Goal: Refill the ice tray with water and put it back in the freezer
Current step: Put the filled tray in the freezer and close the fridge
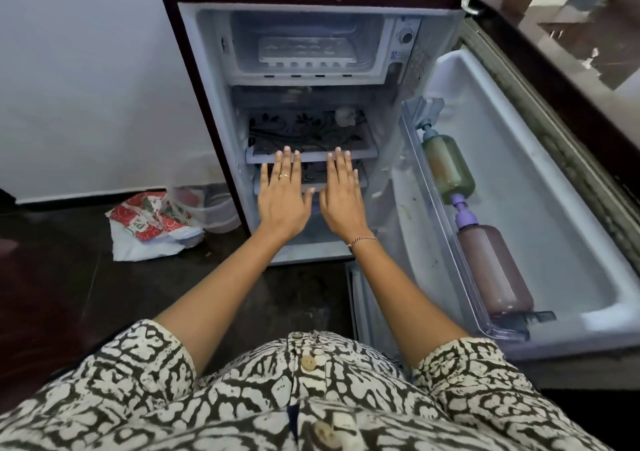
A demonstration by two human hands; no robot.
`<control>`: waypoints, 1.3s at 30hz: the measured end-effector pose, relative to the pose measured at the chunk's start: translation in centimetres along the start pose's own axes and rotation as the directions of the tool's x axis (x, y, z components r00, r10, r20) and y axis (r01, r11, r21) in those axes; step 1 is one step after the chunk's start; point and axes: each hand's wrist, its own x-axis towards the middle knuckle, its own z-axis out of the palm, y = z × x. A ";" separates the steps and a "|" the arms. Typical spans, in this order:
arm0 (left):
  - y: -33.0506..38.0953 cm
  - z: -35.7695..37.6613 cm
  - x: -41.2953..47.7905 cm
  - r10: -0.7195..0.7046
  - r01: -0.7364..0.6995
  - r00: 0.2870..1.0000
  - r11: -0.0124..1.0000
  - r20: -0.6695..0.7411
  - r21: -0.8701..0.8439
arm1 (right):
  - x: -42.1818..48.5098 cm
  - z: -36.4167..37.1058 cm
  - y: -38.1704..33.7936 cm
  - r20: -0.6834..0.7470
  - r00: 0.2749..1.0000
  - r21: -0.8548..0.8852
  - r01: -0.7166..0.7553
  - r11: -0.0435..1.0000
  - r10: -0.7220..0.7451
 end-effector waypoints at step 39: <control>7.4 -3.9 -26.0 -0.064 0.050 0.995 0.983 -0.073 -0.176 | -26.7 -9.0 -4.0 -0.051 0.997 -0.117 0.049 0.992 -0.055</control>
